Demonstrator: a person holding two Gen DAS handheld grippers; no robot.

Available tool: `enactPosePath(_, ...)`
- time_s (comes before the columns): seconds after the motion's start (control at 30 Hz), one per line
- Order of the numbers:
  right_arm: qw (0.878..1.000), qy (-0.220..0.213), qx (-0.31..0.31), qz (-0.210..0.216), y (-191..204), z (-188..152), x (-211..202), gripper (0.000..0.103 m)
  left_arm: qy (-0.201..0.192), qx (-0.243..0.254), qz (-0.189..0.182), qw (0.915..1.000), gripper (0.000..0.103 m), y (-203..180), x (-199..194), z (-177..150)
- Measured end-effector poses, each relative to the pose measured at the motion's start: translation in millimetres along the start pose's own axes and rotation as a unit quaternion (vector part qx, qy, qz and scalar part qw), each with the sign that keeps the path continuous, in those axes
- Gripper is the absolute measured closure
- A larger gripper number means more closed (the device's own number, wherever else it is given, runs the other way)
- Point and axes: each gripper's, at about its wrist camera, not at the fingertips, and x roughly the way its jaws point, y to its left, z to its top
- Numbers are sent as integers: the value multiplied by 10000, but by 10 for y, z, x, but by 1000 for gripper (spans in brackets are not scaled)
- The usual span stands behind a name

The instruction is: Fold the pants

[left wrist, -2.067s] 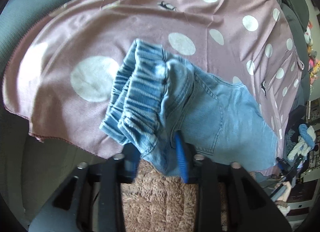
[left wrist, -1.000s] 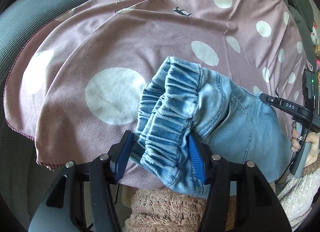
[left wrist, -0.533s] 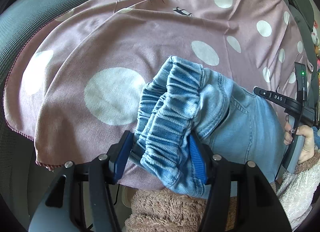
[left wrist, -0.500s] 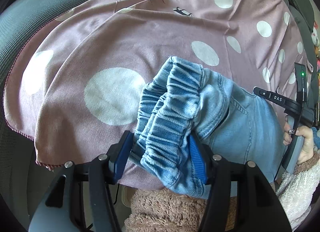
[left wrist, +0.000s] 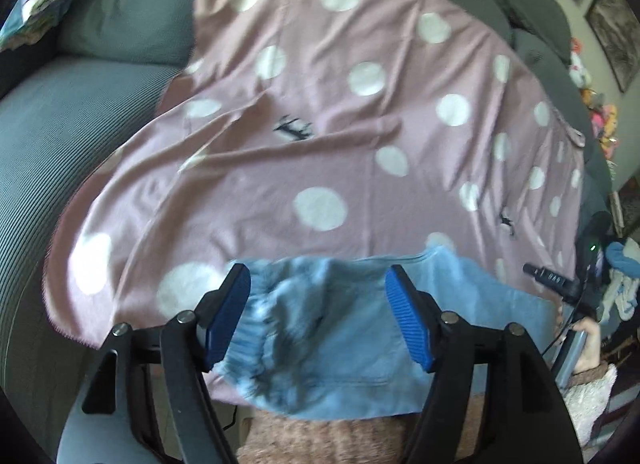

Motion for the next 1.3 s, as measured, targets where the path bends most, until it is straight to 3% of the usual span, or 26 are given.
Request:
enactPosePath(0.13,9945,165,888,-538,-889,-152,10,49,259,324,-450,9981,34,-474,290,127)
enactPosePath(0.27,9834,204,1565,-890,-1454,-285,57,49,712,586,-969,9910,38,-931,826,216)
enactPosePath(0.33,9770,203,1974,-780,-1713,-301,82,49,1035,630,-987,9877,66,-1120,1184,221)
enactPosePath(0.4,9714,153,2307,-545,-1906,-289,117,49,1230,632,-1071,9846,74,-1252,1455,202)
enactPosePath(0.47,9638,152,2600,-574,-2088,-269,137,49,1365,700,-1086,9822,75,-1382,1678,179)
enactPosePath(0.57,9625,105,2643,-611,-2202,-230,208,49,1461,838,-1107,9795,75,-1540,1898,148)
enactPosePath(0.63,9628,113,2666,-412,-2268,-236,254,49,1522,875,-1016,9792,75,-1589,2034,123)
enactPosePath(0.77,9644,112,2617,-352,-2308,-236,367,49,1515,979,-518,9822,75,-1588,2242,73)
enactPosePath(0.8,9654,74,2574,-403,-2292,-229,384,54,1585,984,-447,9814,74,-1577,2287,63)
enactPosePath(0.83,9674,33,2466,-571,-2269,-224,386,69,1566,920,-485,9822,73,-1555,2298,66)
enactPosePath(0.93,9690,-210,2337,-776,-2244,-240,289,93,1562,942,-497,9820,72,-1543,2279,73)
enactPosePath(1.03,9632,-407,2548,-757,-2297,-260,198,94,1527,1024,-411,9821,71,-1555,2273,47)
enactPosePath(1.3,9662,-279,2296,-1141,-2257,-224,381,96,1474,1037,-398,9828,70,-1596,2330,36)
